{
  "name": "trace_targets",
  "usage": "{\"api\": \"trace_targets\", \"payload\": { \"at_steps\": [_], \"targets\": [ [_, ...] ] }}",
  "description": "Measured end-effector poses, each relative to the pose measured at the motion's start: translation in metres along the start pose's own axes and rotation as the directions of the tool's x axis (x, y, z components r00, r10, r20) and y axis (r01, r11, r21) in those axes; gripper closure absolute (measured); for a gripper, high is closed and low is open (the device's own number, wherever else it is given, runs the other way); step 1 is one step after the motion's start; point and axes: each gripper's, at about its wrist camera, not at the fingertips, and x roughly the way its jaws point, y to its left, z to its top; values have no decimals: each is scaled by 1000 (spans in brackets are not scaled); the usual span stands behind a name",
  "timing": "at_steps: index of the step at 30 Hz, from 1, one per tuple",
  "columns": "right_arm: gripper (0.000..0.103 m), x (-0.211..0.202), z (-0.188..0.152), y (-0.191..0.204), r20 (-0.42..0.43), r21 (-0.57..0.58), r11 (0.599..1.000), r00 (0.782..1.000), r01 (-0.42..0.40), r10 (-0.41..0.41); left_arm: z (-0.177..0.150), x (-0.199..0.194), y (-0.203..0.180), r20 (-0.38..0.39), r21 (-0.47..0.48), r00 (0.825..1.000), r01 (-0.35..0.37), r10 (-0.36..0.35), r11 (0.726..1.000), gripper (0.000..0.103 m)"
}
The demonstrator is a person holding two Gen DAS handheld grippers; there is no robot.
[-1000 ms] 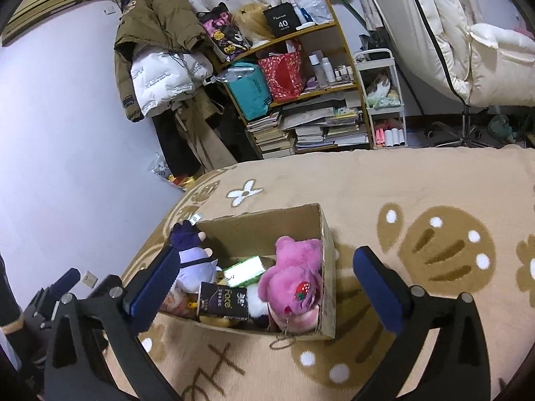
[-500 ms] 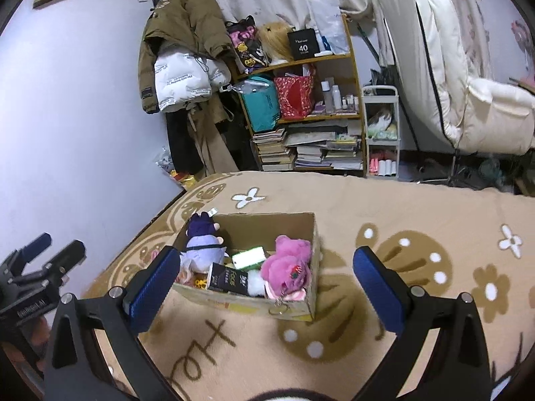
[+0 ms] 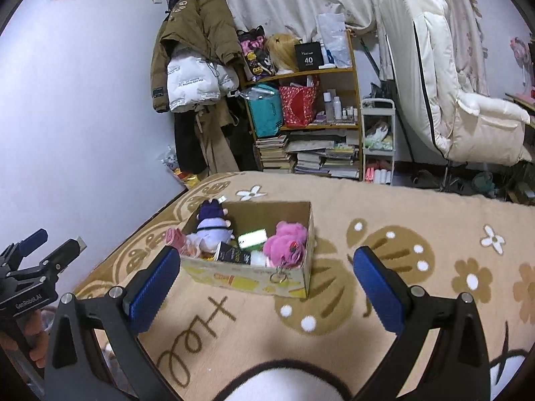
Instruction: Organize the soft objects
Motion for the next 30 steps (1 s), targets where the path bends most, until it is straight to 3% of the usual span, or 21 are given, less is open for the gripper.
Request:
{"api": "trace_targets", "payload": {
  "at_steps": [12, 30],
  "targets": [
    [0, 6, -30, -5, -36, -5, 999, 999, 37, -37, -28, 21, -11, -70, 48, 998, 10, -7, 999, 0],
    [0, 25, -48, -16, -84, -6, 998, 994, 70, -70, -43, 38, -2, -101, -5, 995, -1, 0, 1000, 0]
  ]
}}
